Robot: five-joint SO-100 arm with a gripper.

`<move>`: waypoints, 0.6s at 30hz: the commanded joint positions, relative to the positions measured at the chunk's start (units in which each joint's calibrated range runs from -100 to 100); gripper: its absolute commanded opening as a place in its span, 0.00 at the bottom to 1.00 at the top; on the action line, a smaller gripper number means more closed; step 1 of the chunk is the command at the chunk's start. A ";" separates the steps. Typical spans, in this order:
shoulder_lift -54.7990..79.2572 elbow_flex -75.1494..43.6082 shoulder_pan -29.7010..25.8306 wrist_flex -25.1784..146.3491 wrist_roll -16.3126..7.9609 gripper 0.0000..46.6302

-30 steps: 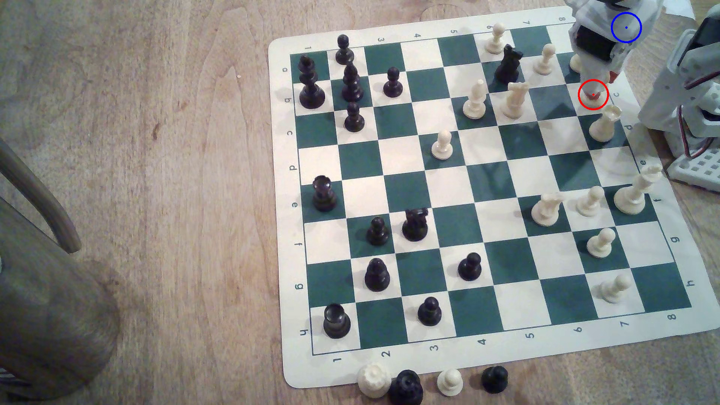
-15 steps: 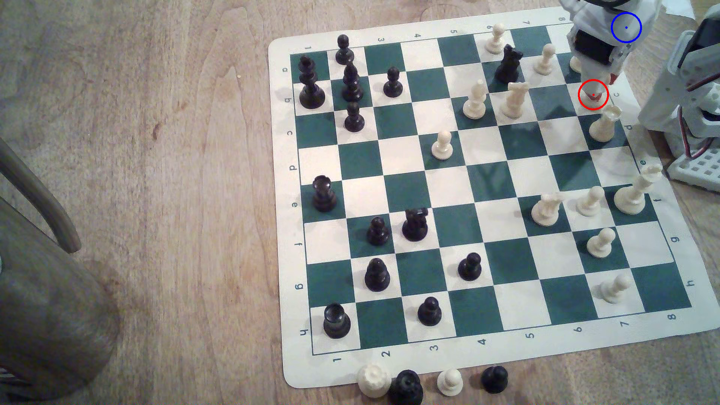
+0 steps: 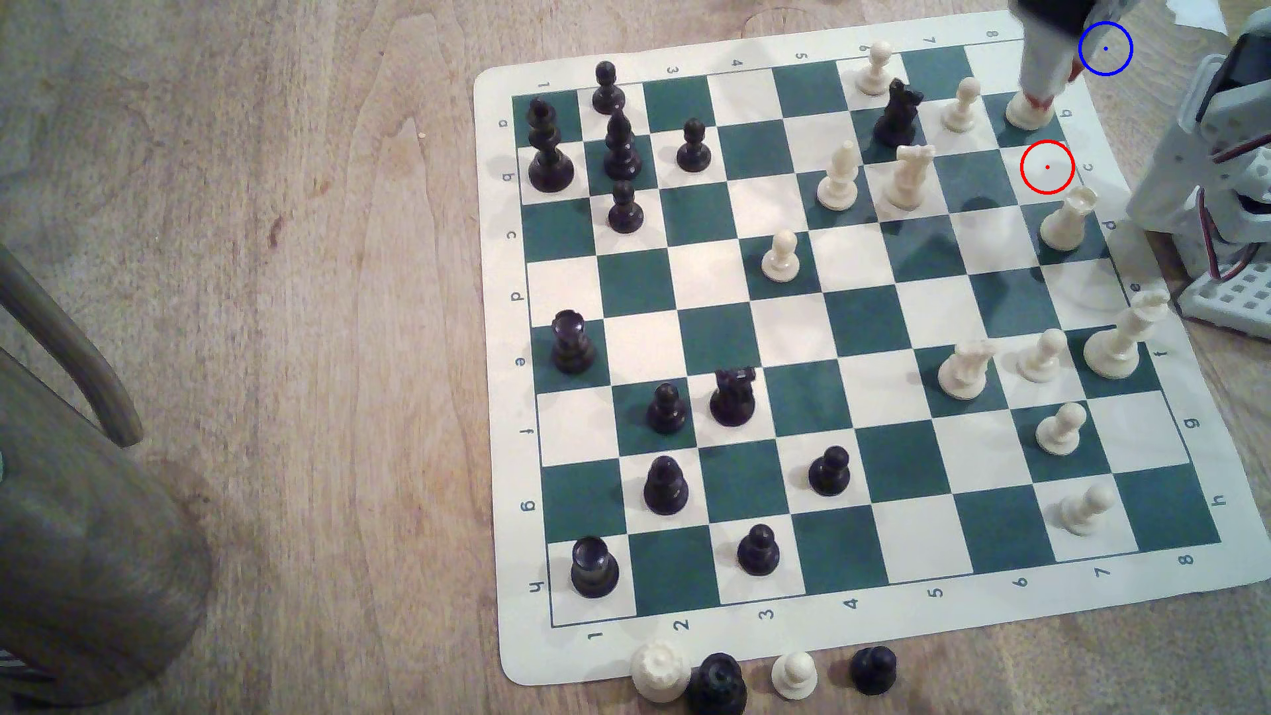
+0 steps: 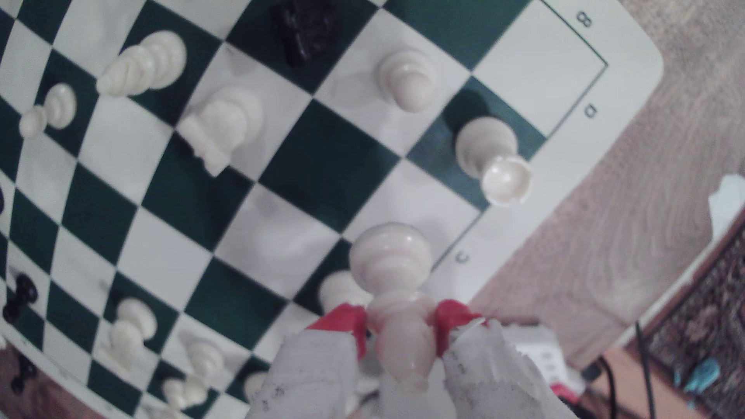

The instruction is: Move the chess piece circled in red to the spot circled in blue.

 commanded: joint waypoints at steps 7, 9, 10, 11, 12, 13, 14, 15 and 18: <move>4.43 -13.51 15.84 2.97 5.71 0.01; 5.28 -13.06 18.03 2.97 6.64 0.01; 6.13 -12.69 19.68 2.64 7.23 0.01; 6.64 -12.60 20.46 2.48 7.52 0.01; 7.15 -12.51 21.08 2.40 7.72 0.01; 7.74 -12.51 21.71 2.07 7.96 0.01; 8.42 -12.33 22.49 1.66 8.25 0.01; 9.69 -12.06 24.06 0.59 8.84 0.01; 12.92 -11.97 27.26 -1.29 10.06 0.01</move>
